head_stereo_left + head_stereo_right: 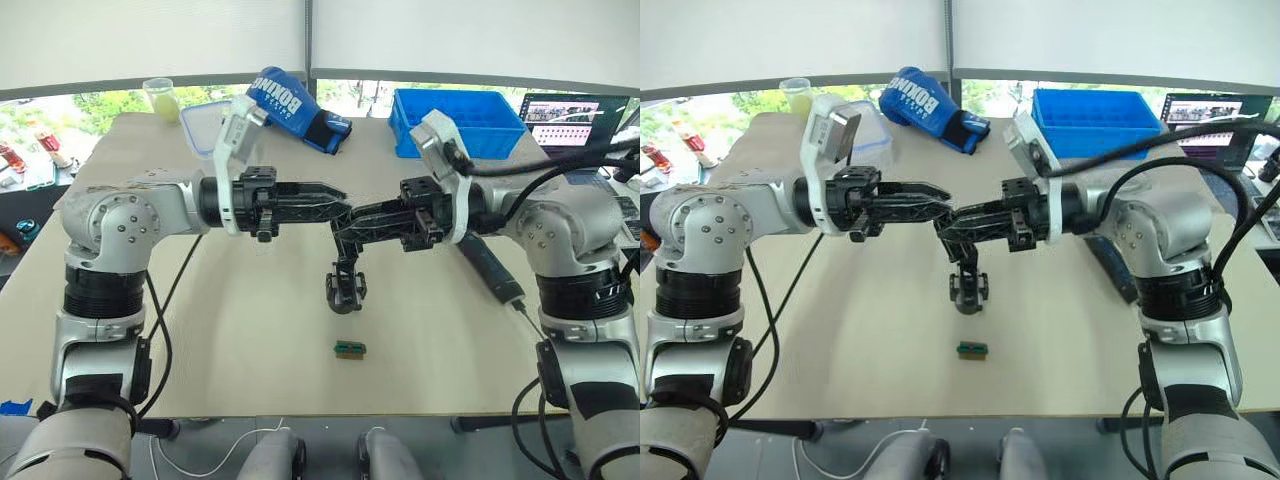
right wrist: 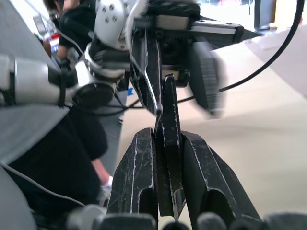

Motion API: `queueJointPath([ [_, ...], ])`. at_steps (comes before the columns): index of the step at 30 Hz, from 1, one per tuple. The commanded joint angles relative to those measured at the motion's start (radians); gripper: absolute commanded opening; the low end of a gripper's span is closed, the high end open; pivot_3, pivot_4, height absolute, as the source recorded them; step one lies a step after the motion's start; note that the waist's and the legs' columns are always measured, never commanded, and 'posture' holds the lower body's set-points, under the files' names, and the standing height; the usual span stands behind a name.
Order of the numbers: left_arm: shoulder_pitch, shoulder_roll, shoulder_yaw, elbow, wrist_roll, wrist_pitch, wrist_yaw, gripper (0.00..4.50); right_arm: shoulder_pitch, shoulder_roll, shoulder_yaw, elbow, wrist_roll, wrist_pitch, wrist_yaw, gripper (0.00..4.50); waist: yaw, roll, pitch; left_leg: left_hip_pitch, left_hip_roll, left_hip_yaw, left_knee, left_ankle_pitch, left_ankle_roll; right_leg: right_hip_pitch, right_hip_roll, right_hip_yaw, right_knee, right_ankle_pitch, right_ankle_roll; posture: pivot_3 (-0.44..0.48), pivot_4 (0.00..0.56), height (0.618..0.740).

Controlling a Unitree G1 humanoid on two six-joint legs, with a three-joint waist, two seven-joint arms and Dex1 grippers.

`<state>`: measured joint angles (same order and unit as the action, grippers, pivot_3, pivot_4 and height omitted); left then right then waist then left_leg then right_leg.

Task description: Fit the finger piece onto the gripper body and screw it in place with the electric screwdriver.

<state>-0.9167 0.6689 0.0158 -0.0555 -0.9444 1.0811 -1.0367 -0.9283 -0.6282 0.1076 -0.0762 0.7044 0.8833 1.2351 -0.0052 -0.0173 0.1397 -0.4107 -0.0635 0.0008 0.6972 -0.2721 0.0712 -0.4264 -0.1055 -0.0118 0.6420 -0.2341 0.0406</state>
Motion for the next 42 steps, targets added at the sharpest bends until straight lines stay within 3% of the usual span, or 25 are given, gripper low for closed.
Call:
queueJointPath([
  [1, 0.063, 0.117, -0.046, -0.024, 0.105, -0.120, -0.155, 3.66, 0.040, -0.009, -0.010, -0.051, -0.052, -0.163, 0.051, 0.32, -0.006, 0.000, 0.000, 0.000, 0.000, 0.000, -0.001, 0.000, 0.000, 0.000, 0.000, 0.000, 0.000, 0.000, 0.000, 0.000, 0.150, 0.740],
  [3, 0.140, 0.194, -0.093, -0.023, 0.217, -0.272, -0.258, 4.50, 0.078, -0.011, -0.010, -0.061, -0.070, -0.224, 0.076, 0.32, -0.008, 0.000, 0.000, 0.001, 0.000, 0.000, -0.002, 0.000, -0.001, 0.000, 0.001, 0.000, 0.000, 0.000, 0.000, 0.000, 0.150, 0.740],
  [7, 0.251, 0.234, -0.147, -0.002, 0.377, -0.481, -0.318, 4.50, 0.124, -0.011, -0.013, -0.065, -0.089, -0.285, 0.095, 0.32, -0.005, 0.001, 0.001, 0.001, 0.000, 0.001, -0.002, 0.000, -0.001, 0.000, 0.000, -0.001, -0.001, 0.000, 0.000, 0.000, 0.150, 0.740],
  [10, 0.333, 0.184, -0.196, 0.044, 0.506, -0.636, -0.272, 4.50, 0.157, -0.016, -0.010, -0.063, -0.113, -0.328, 0.103, 0.32, 0.007, 0.001, 0.001, 0.001, 0.000, 0.000, -0.002, 0.000, 0.000, 0.001, -0.001, 0.000, -0.002, 0.000, 0.000, 0.000, 0.150, 0.740],
  [15, 0.368, 0.012, -0.268, 0.174, 0.675, -0.828, -0.151, 4.50, 0.190, -0.030, -0.017, -0.079, -0.113, -0.335, 0.103, 0.32, 0.023, 0.001, 0.001, 0.000, -0.002, 0.000, -0.001, 0.000, 0.002, 0.001, -0.004, 0.000, -0.001, 0.000, 0.000, 0.000, 0.150, 0.740],
  [20, 0.345, -0.155, -0.302, 0.309, 0.742, -0.919, -0.084, 4.50, 0.223, -0.050, -0.013, -0.102, -0.120, -0.339, 0.112, 0.32, 0.022, 0.001, 0.001, -0.003, -0.002, 0.000, 0.001, 0.000, 0.003, -0.002, -0.004, -0.001, -0.001, 0.000, 0.000, 0.000, 0.150, 0.740],
  [27, 0.308, -0.302, -0.310, 0.439, 0.808, -1.002, -0.026, 4.50, 0.257, -0.058, -0.014, -0.135, -0.122, -0.330, 0.098, 0.32, 0.017, 0.001, 0.001, -0.004, -0.002, 0.000, 0.002, 0.000, 0.003, -0.001, -0.004, -0.001, -0.001, 0.000, 0.000, 0.000, 0.150, 0.740],
  [42, 0.298, -0.378, -0.289, 0.496, 0.807, -1.010, -0.059, 4.50, 0.297, -0.067, -0.012, -0.146, -0.131, -0.343, 0.080, 0.32, 0.020, 0.001, 0.001, -0.004, -0.002, 0.000, 0.002, 0.000, 0.003, -0.001, -0.006, -0.001, -0.001, 0.000, 0.000, 0.000, 0.150, 0.740],
])
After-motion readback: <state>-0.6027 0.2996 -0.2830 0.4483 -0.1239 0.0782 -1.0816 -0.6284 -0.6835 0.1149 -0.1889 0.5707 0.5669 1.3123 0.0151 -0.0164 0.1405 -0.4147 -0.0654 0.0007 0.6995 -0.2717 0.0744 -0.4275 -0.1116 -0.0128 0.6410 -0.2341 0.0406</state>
